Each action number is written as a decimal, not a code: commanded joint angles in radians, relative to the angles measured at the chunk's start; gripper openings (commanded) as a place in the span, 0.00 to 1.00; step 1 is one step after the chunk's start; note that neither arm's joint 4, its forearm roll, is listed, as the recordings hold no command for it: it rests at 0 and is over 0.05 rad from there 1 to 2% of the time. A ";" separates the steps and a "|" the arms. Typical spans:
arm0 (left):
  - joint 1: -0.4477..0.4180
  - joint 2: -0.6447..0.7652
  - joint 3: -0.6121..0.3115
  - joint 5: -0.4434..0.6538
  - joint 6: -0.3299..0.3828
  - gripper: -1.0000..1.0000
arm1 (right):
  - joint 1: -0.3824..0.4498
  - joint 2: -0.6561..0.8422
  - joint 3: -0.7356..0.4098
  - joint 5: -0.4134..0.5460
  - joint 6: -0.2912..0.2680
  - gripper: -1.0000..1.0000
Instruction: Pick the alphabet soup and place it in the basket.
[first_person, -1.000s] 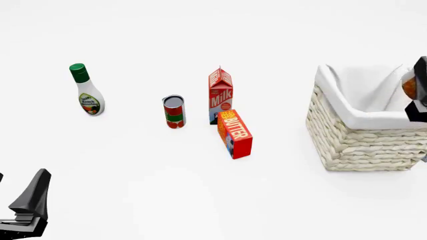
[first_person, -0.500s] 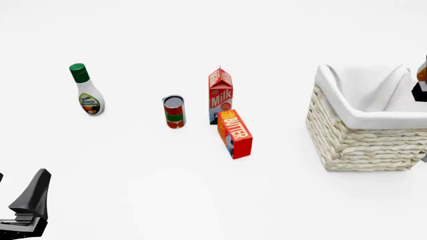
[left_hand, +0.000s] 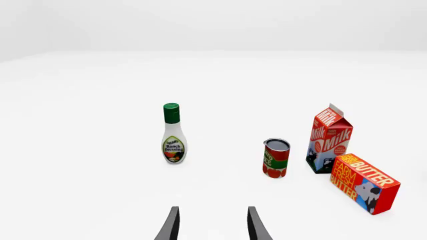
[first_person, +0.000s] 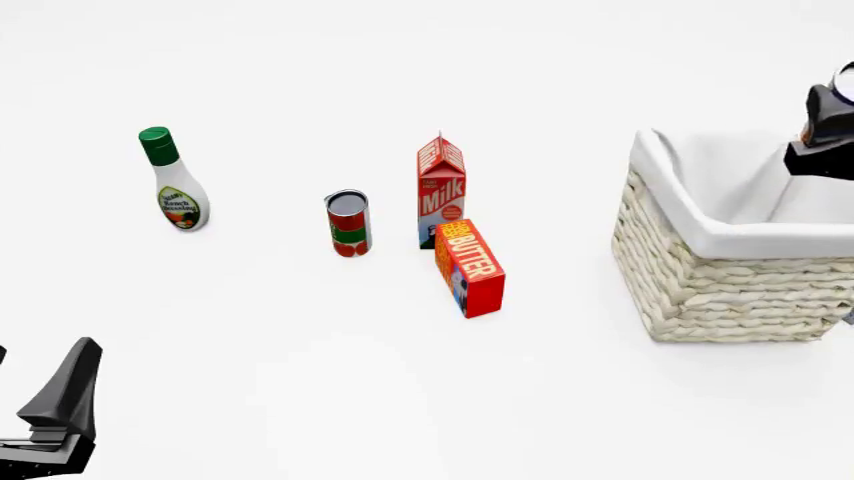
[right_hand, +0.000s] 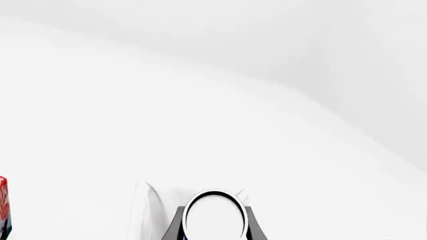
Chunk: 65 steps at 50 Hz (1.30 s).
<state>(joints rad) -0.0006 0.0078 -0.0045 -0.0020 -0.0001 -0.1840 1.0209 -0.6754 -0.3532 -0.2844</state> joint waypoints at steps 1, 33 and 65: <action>0.000 0.000 0.000 0.000 0.000 1.00 | 0.016 0.108 -0.067 0.030 -0.047 0.00; 0.000 0.000 0.000 0.000 0.000 1.00 | 0.013 0.244 -0.241 0.237 -0.206 0.00; 0.000 0.000 0.000 0.000 0.000 1.00 | -0.038 0.403 -0.286 0.265 -0.390 0.00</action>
<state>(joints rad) -0.0006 0.0078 -0.0045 -0.0020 -0.0001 -0.2122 1.3867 -0.9351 -0.0964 -0.6457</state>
